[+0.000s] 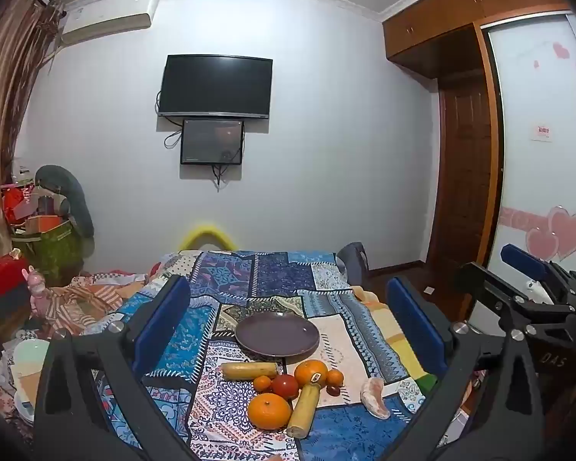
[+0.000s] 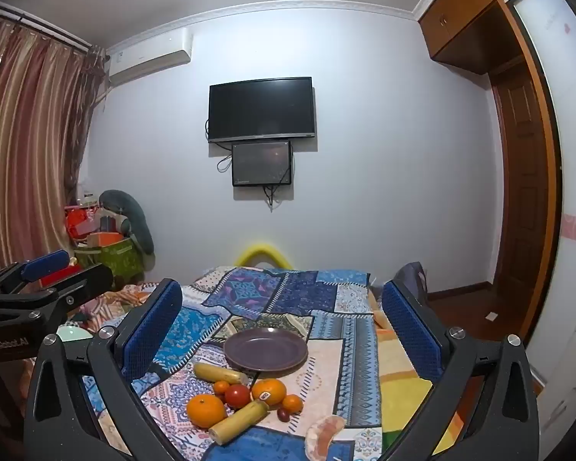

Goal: Organize fruits

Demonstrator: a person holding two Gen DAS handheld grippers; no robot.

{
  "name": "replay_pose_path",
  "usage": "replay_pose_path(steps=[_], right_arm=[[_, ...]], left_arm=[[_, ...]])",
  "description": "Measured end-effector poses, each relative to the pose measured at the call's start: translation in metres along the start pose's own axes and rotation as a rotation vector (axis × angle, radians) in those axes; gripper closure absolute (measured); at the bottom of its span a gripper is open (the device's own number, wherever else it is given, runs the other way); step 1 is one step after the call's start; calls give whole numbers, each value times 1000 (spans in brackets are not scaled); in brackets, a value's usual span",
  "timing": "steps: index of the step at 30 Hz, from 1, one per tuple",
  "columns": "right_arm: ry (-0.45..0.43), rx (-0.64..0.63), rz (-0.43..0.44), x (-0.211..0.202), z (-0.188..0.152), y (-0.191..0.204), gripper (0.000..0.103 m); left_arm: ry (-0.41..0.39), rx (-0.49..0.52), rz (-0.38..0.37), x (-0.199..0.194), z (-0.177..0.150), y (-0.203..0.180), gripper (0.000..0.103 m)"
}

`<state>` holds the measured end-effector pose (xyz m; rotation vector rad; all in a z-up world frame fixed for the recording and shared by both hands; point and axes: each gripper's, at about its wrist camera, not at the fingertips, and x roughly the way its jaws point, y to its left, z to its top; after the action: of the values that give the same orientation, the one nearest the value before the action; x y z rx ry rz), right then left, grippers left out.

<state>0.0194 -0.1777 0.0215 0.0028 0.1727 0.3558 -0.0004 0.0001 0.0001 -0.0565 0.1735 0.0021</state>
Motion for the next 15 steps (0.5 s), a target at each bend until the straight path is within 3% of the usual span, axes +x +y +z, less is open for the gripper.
replay_pose_path(steps=[2, 15], right_arm=[[3, -1, -1, 0, 0, 0, 0], [5, 7, -3, 0, 1, -1, 0]], left_arm=[[31, 12, 3, 2, 0, -1, 0], [18, 5, -3, 8, -4, -2, 0]])
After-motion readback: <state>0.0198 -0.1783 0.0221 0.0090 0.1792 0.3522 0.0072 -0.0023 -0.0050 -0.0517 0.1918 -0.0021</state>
